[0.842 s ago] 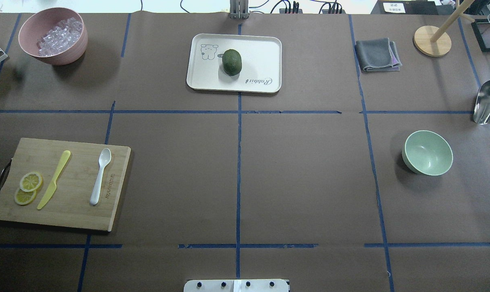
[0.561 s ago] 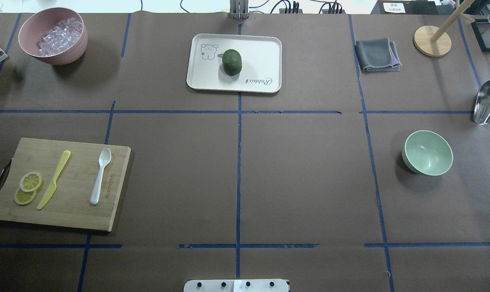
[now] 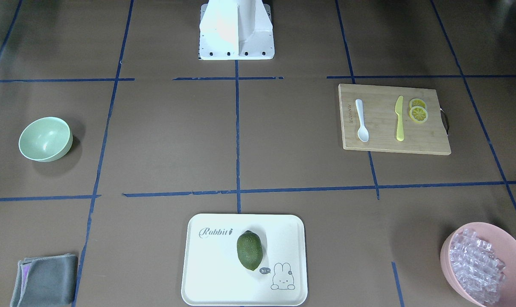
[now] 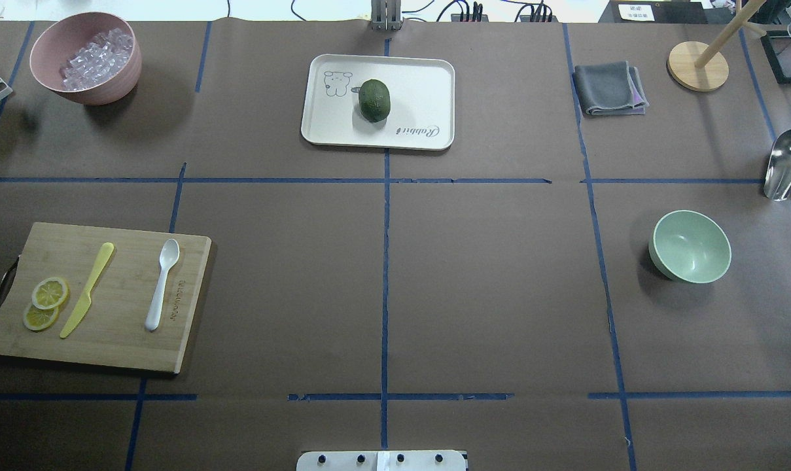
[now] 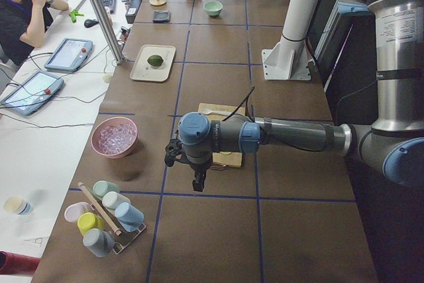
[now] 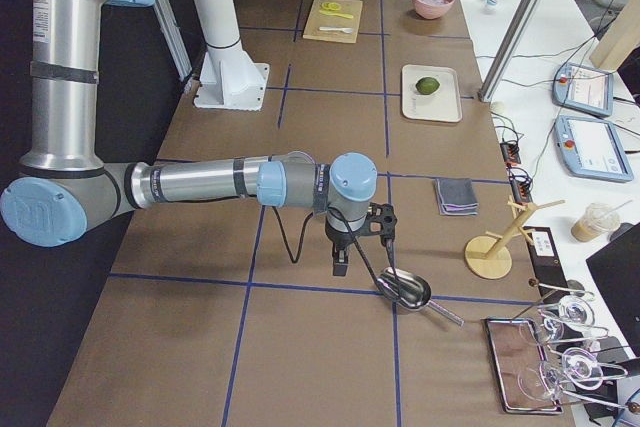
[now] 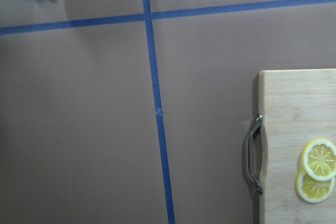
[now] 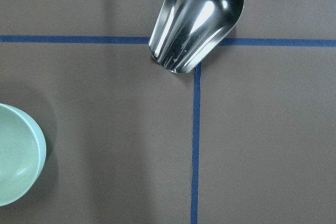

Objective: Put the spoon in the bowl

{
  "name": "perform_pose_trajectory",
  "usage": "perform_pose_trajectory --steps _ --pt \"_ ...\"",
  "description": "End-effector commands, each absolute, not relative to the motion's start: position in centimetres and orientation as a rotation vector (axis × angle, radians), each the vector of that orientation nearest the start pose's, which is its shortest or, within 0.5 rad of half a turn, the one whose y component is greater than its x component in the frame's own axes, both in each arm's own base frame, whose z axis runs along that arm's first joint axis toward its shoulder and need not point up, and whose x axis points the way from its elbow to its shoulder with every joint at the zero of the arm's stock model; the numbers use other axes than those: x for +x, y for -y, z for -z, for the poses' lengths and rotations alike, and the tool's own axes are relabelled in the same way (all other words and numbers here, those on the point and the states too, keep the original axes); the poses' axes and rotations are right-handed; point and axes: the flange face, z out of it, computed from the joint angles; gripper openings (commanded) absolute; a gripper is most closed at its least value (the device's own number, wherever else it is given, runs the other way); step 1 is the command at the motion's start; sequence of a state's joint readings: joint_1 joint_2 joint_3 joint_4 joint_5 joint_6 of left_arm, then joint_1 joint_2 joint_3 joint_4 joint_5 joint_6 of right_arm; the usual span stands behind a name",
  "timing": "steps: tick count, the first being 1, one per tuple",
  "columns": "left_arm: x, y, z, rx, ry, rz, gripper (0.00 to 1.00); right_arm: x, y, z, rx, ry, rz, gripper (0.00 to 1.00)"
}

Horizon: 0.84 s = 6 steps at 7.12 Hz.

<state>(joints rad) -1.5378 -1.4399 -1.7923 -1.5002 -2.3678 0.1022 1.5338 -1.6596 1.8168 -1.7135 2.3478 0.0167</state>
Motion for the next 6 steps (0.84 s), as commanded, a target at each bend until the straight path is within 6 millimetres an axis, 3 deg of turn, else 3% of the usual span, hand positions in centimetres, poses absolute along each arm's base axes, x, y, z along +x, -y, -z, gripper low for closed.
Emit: perform_pose_trajectory --steps 1,4,5,6 --pt "-5.3 46.4 -60.5 0.097 -0.700 -0.156 1.00 3.9 46.8 -56.9 0.064 0.803 0.069 1.00" --pt "-5.0 47.1 -60.5 0.105 -0.703 -0.172 1.00 1.3 46.9 -57.4 0.113 0.808 0.140 1.00" --pt "-5.0 47.4 -60.3 0.138 -0.700 -0.182 1.00 -0.7 47.0 -55.7 0.150 0.823 0.197 1.00" --pt "-5.0 47.4 -60.1 0.151 -0.701 -0.185 1.00 -4.4 47.0 -55.2 0.139 0.832 0.256 1.00"
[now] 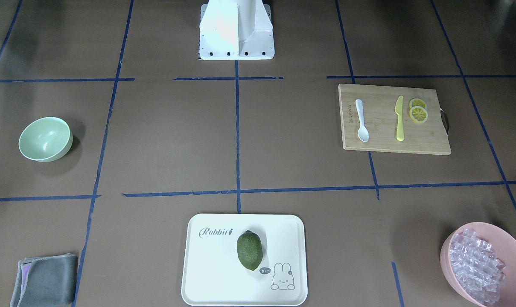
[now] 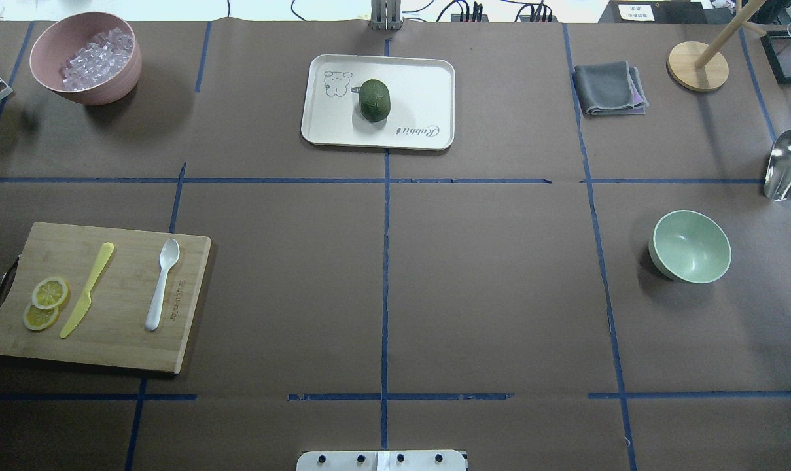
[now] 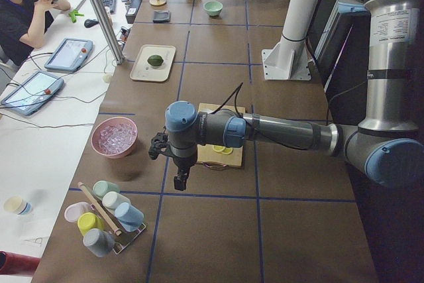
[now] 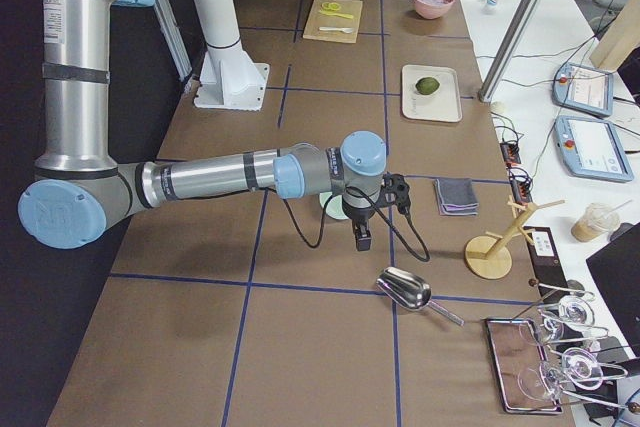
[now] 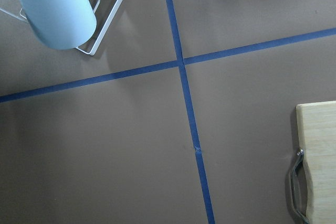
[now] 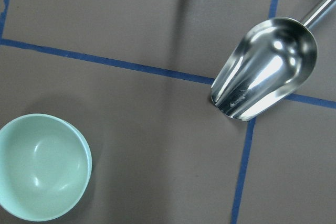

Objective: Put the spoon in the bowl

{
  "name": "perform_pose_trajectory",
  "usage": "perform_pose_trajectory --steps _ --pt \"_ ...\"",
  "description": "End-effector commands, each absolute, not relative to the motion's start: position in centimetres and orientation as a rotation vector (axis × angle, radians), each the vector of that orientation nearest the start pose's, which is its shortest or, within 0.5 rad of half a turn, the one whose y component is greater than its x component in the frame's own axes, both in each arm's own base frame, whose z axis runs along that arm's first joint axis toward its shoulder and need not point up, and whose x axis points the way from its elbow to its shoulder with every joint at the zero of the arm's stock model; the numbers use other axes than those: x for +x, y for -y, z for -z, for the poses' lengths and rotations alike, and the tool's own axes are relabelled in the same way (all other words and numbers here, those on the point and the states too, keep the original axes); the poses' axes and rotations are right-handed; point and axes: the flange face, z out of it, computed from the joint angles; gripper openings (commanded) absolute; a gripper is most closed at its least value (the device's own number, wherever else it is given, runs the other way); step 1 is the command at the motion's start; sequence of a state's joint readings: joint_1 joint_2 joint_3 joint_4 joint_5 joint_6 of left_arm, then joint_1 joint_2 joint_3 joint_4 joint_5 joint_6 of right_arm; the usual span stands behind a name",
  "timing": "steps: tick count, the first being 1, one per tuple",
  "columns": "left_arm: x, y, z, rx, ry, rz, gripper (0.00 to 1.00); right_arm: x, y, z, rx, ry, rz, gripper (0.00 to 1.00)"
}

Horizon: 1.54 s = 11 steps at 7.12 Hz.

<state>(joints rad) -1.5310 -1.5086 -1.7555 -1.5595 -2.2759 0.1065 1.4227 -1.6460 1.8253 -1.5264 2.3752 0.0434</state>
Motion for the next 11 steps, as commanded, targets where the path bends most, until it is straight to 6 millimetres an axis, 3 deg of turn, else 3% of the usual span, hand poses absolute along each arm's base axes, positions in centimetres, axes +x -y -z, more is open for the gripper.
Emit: perform_pose_trajectory --steps 1,4,6,7,8,10,11 --pt "-5.0 47.4 -60.1 0.151 -0.701 -0.185 1.00 -8.0 47.1 -54.2 0.122 0.840 0.232 1.00" --pt "-5.0 47.4 -60.1 0.151 -0.703 -0.187 1.00 -16.8 46.5 -54.5 0.174 0.816 0.094 1.00" --pt "-5.0 47.4 -60.1 0.151 -0.703 -0.187 1.00 -18.6 46.4 -60.3 0.196 0.824 0.104 0.99" --pt "-4.8 47.2 -60.3 0.146 -0.724 -0.185 1.00 -18.9 46.1 -60.3 0.191 0.837 0.094 0.89" --pt "-4.7 47.1 -60.2 0.145 -0.746 -0.186 1.00 -20.1 45.3 -60.7 0.174 0.834 0.113 0.71" --pt "-4.7 47.1 -60.3 0.143 -0.746 -0.185 1.00 -20.6 44.8 -60.3 0.166 0.849 0.131 0.04" --pt "-4.6 47.1 -60.2 0.143 -0.750 -0.185 1.00 -20.5 44.9 -59.4 0.178 0.858 0.134 0.02"
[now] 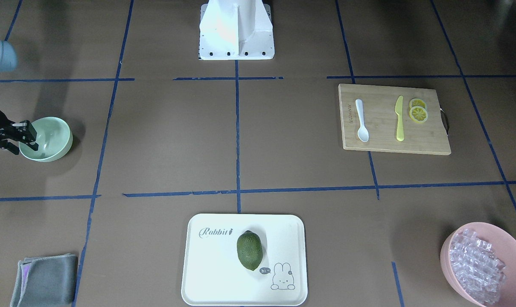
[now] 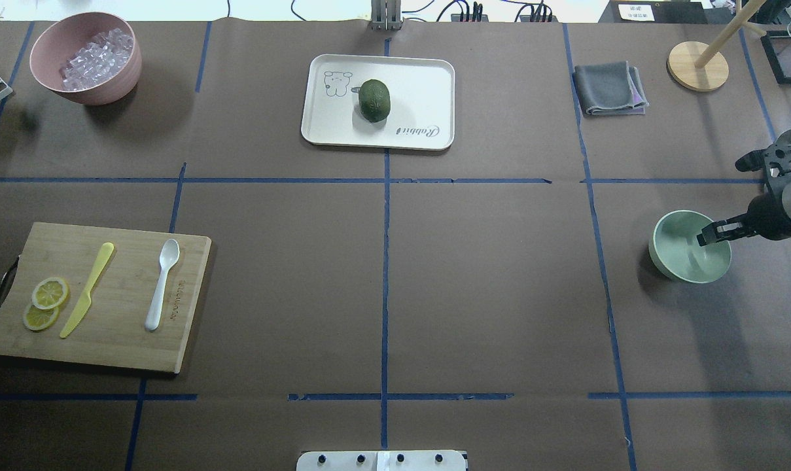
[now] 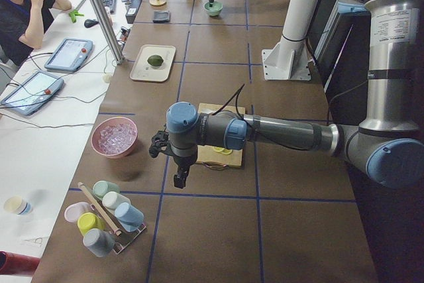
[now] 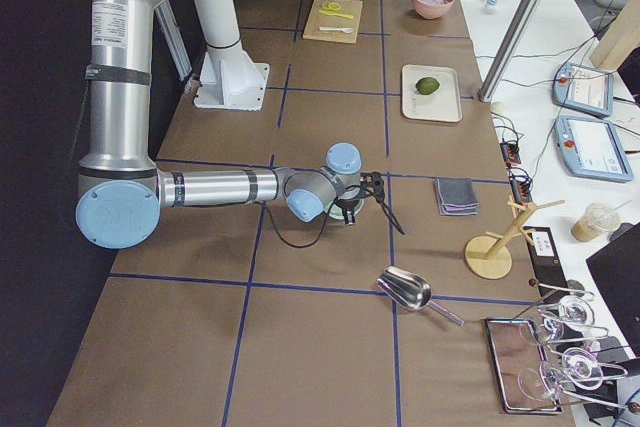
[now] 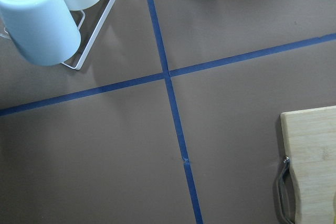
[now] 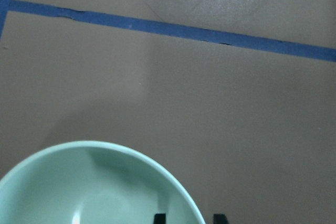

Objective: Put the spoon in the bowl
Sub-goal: 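Reach the right gripper to the pale green bowl and grip its rim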

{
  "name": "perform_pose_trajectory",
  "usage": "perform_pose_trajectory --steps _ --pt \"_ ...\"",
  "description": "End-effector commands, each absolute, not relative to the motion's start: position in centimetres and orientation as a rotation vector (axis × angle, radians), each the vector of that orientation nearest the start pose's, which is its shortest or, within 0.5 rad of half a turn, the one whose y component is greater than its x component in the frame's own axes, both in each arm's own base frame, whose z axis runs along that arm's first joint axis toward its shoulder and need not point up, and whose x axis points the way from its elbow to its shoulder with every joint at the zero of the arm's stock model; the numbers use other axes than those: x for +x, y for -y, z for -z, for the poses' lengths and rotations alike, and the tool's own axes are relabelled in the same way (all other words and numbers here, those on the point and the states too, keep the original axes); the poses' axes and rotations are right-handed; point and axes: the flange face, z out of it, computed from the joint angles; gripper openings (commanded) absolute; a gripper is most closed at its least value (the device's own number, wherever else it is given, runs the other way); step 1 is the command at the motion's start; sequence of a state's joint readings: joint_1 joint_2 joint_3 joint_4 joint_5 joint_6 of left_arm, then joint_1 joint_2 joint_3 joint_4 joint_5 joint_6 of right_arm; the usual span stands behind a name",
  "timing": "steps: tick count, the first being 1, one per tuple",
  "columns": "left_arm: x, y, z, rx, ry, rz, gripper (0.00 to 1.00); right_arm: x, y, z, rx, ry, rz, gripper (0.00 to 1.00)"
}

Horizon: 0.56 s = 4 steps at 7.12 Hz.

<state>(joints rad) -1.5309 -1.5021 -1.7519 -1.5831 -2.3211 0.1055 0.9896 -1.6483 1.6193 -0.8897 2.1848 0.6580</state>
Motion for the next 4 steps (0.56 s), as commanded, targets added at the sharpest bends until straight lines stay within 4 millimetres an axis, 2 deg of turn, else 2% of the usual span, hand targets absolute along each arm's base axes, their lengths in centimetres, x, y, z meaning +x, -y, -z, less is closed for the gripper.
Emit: perform_pose_trajectory --steps 1,3,4 --pt "-4.6 47.0 -60.3 0.142 -0.752 -0.185 1.00 -20.2 44.5 -58.5 0.176 0.871 0.138 0.02" --pt "-4.6 47.0 -60.1 0.146 -0.752 -0.185 1.00 -20.4 44.5 -56.4 0.188 0.903 0.127 0.02" --pt "-4.6 46.9 -60.1 0.146 -0.752 -0.185 1.00 -21.6 45.0 -53.0 0.157 0.951 0.005 0.03"
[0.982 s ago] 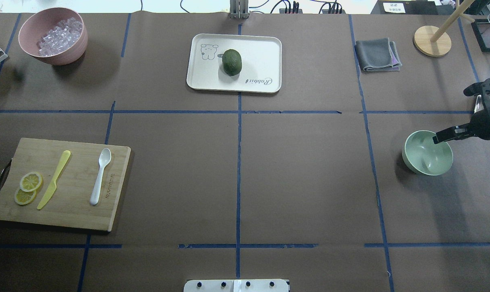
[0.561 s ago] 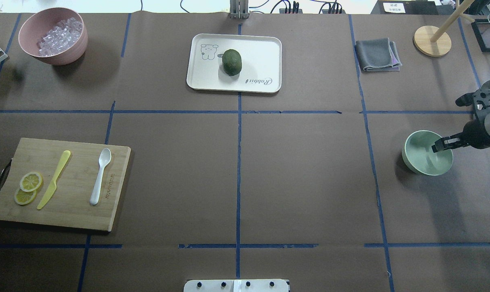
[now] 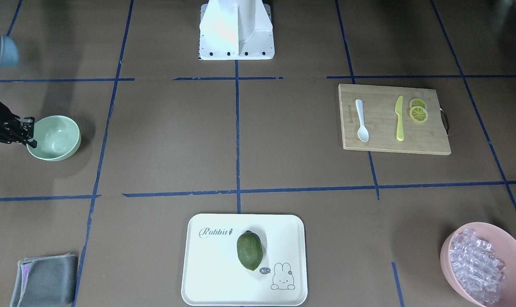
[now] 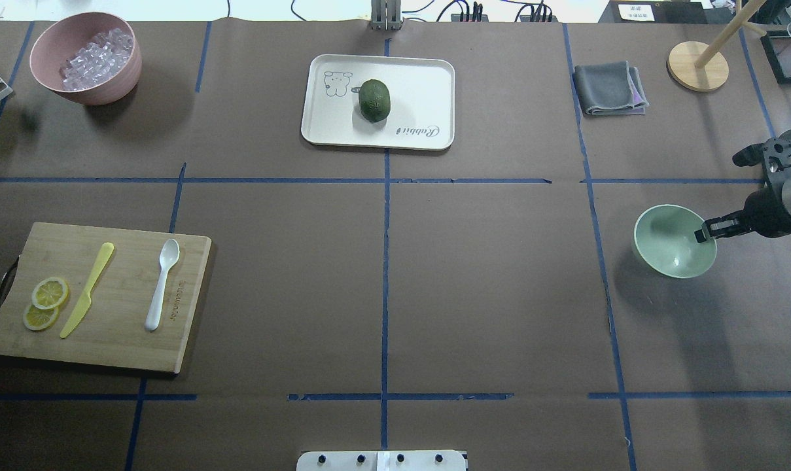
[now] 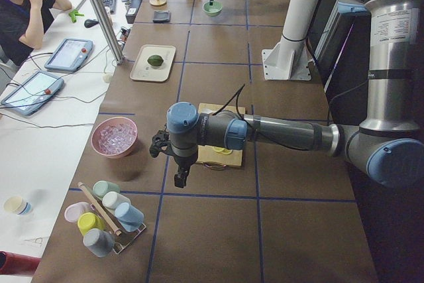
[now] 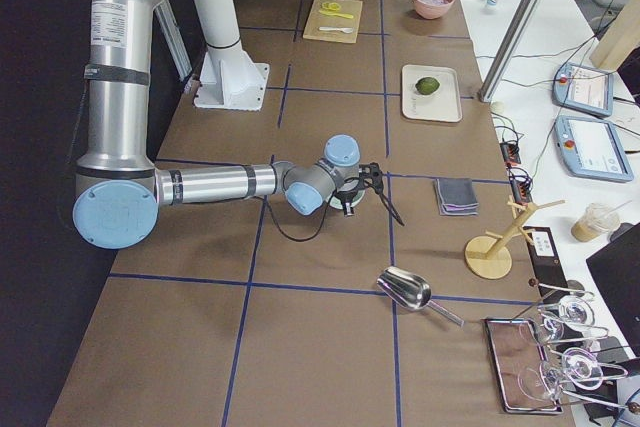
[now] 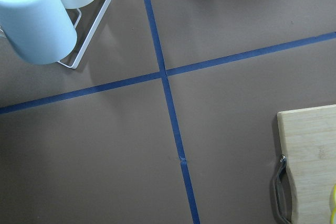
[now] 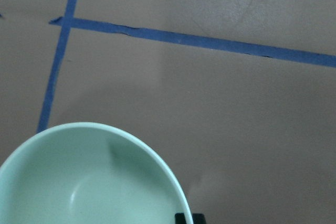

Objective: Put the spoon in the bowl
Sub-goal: 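Slide the green bowl with the right gripper toward the table center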

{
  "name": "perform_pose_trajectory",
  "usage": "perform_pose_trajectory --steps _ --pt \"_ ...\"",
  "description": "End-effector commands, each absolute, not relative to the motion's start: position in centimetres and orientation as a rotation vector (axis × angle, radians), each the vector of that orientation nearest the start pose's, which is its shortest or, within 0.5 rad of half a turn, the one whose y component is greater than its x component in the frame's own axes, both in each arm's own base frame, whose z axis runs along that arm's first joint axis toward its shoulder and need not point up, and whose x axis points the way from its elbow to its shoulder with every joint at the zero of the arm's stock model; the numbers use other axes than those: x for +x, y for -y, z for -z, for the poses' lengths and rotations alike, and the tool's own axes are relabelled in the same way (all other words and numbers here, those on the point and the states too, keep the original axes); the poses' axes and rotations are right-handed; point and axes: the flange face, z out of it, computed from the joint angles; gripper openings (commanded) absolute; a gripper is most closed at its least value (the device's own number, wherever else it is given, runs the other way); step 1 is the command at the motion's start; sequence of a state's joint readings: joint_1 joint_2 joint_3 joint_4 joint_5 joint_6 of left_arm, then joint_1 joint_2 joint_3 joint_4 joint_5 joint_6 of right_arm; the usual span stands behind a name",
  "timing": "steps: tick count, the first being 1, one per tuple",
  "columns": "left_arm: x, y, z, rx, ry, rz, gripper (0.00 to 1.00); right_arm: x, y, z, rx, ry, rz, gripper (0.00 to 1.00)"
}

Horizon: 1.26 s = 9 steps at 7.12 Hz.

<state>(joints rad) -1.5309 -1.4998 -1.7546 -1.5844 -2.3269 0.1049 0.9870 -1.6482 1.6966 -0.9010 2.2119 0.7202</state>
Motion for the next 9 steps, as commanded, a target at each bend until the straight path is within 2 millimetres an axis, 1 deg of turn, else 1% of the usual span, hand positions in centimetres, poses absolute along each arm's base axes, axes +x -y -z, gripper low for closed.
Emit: perform_pose_trajectory --steps 1,2,3,4,5,6,7,8,9 --pt "-4.6 46.9 -60.0 0.149 -0.752 -0.186 1.00 -25.8 46.0 -48.2 0.128 1.018 -0.058 0.04" --pt "-4.6 46.9 -60.0 0.147 -0.752 -0.186 1.00 -31.5 45.5 -44.8 0.109 1.040 -0.091 0.03" --pt "-4.6 46.9 -60.0 0.149 -0.752 -0.186 1.00 -36.3 45.6 -41.1 0.112 1.030 -0.161 0.03" --pt "-4.6 47.0 -60.0 0.149 -0.752 -0.186 1.00 -41.3 45.5 -36.0 0.070 1.016 -0.192 0.03" --pt "-4.6 47.0 -60.0 0.149 -0.753 -0.186 1.00 -45.0 45.5 -30.6 0.051 0.990 -0.223 0.04" --pt "-4.6 47.1 -59.9 0.150 -0.753 -0.187 1.00 -49.4 43.7 -26.9 0.036 0.970 -0.265 0.04" --pt "-4.4 47.0 -59.8 0.148 -0.784 -0.187 1.00 -52.2 42.1 -24.7 0.052 0.980 -0.295 0.04" --pt "-4.3 47.0 -59.7 0.149 -0.798 -0.188 1.00 -54.7 40.6 -23.1 0.045 0.991 -0.327 0.05" --pt "-4.3 47.0 -59.7 0.148 -0.798 -0.188 1.00 -56.4 39.3 -23.3 0.060 0.975 -0.335 0.06"
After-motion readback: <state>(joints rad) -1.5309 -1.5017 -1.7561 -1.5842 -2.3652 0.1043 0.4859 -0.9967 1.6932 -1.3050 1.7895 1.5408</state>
